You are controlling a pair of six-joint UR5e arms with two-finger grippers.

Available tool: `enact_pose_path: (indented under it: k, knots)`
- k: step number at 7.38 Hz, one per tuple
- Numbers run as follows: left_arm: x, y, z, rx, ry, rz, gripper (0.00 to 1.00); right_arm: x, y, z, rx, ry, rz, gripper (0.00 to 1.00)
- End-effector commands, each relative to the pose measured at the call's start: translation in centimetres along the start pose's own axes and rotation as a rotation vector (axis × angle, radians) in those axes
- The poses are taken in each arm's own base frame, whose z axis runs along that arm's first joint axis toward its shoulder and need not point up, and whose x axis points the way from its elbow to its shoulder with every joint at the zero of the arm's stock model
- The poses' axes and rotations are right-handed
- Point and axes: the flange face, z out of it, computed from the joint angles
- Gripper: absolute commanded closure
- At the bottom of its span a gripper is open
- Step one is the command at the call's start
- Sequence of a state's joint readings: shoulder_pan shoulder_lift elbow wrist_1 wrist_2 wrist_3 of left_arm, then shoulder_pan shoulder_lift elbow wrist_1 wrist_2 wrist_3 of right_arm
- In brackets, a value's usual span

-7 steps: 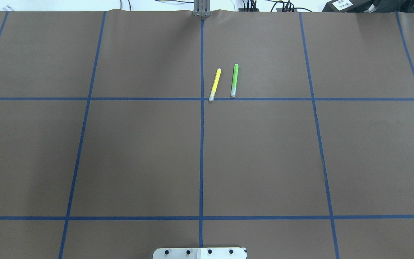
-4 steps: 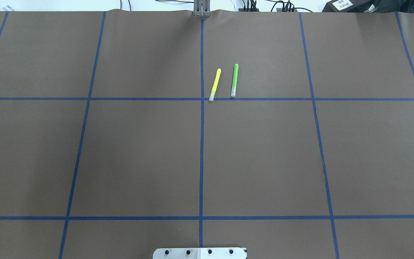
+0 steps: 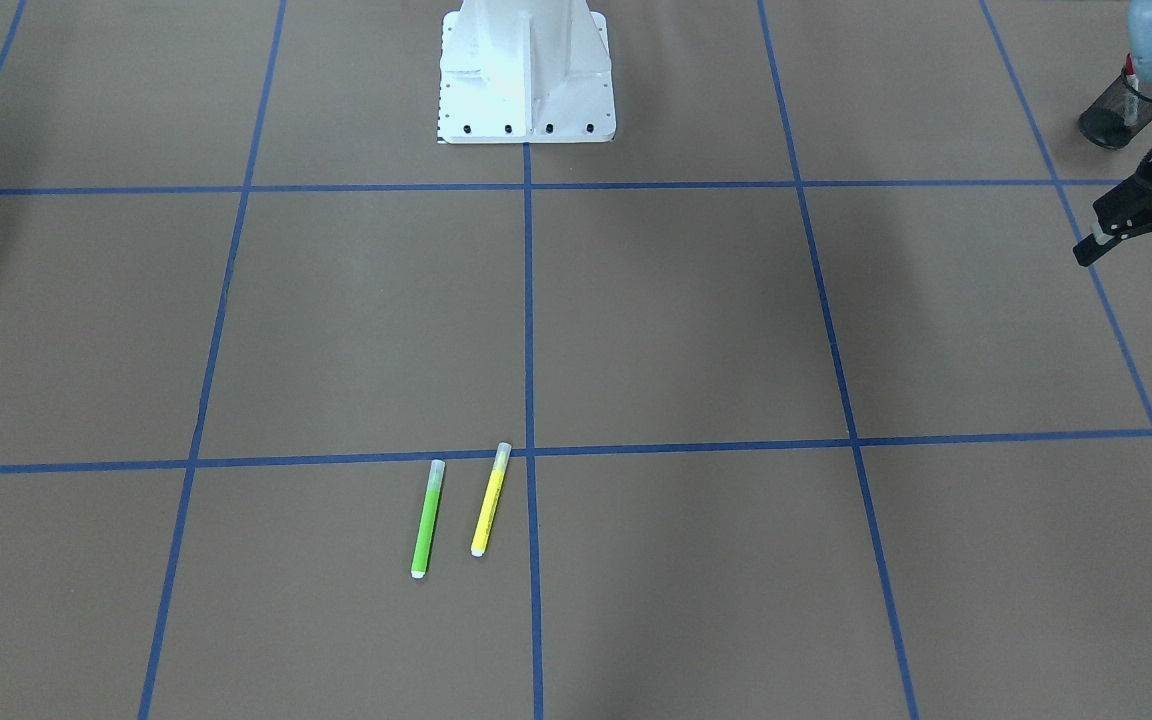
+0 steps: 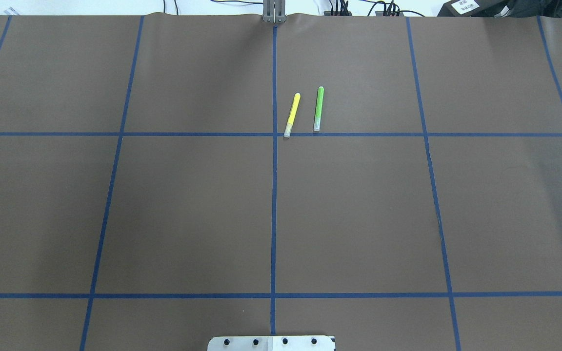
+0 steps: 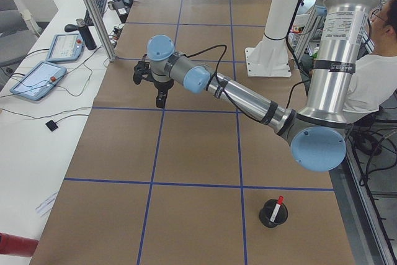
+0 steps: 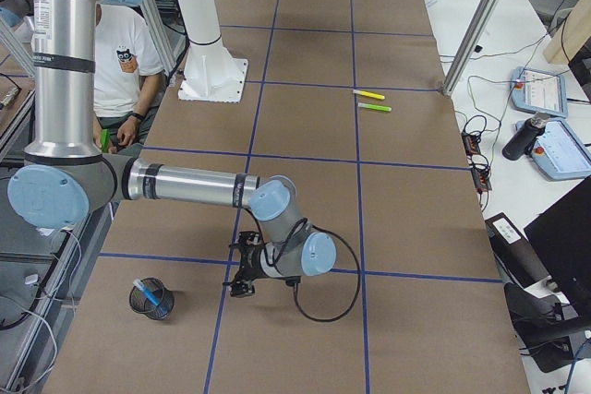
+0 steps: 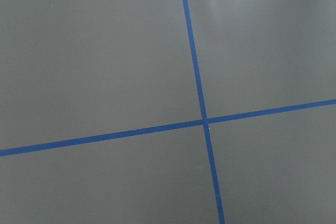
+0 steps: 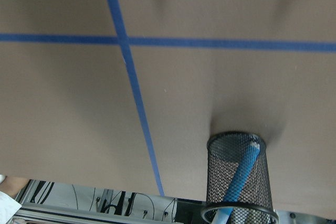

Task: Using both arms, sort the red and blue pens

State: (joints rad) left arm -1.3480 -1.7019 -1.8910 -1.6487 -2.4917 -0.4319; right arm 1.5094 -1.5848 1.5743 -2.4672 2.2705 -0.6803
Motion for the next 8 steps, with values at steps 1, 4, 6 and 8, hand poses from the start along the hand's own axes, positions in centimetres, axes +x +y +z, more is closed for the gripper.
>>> enact_pose_path:
  k: [1, 4, 6, 8]
  knots:
    - [-1.7, 0.5, 0.9, -0.02, -0.014, -0.033, 0.0, -5.6, -5.0, -8.6, 0.2, 0.111, -0.033, 0.0]
    - [-5.0, 0.4, 1.8, 0.024, -0.206, -0.049, 0.0, -9.1, -8.2, -12.9, 0.56, 0.171, -0.086, 0.0]
    - [-7.0, 0.2, 2.8, 0.008, -0.26, 0.008, 0.0, -13.3, -7.9, -15.5, 0.742, 0.185, -0.098, 0.0]
    - [-8.0, 0.5, 3.8, -0.062, -0.244, 0.063, 0.0, -17.6, -7.2, -16.6, 0.791, 0.198, -0.113, 0.0]
